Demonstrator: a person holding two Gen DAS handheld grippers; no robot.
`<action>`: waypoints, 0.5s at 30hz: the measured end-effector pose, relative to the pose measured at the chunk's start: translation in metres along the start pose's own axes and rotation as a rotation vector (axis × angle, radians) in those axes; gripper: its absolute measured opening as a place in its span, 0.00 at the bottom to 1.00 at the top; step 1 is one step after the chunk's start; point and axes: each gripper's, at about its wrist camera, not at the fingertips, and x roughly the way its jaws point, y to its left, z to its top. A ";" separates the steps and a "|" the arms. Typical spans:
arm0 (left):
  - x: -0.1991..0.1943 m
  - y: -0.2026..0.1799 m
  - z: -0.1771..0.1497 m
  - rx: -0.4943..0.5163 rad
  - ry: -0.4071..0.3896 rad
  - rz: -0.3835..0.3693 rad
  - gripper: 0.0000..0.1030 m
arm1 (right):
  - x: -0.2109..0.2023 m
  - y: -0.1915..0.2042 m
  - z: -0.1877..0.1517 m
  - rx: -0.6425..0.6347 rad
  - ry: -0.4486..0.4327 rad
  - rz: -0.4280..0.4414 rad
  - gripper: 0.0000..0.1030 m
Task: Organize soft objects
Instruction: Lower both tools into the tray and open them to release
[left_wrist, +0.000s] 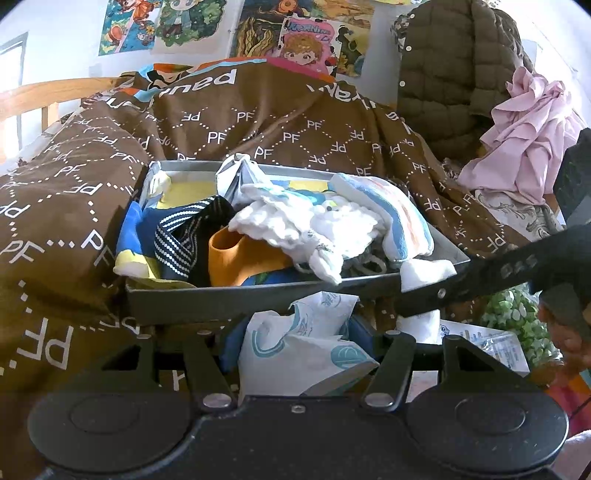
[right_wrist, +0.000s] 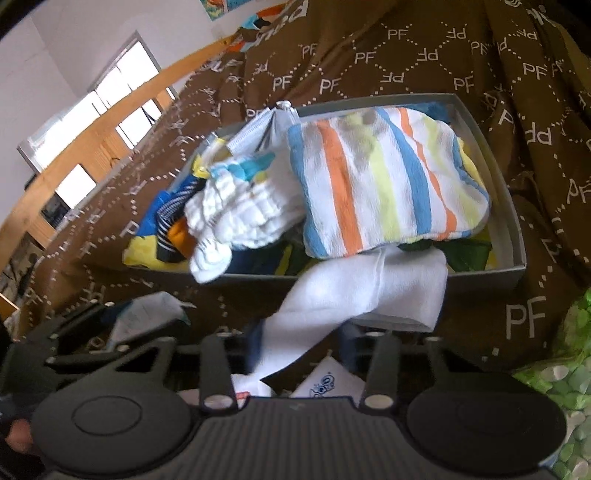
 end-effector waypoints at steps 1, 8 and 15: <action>-0.001 0.000 0.000 0.003 -0.002 0.002 0.60 | 0.001 0.000 -0.001 0.002 0.002 0.001 0.25; -0.010 0.000 0.006 0.008 -0.038 0.014 0.59 | -0.021 0.012 0.000 -0.042 -0.088 0.054 0.11; -0.013 0.005 0.036 0.017 -0.123 0.025 0.60 | -0.052 0.033 0.023 -0.126 -0.211 0.101 0.10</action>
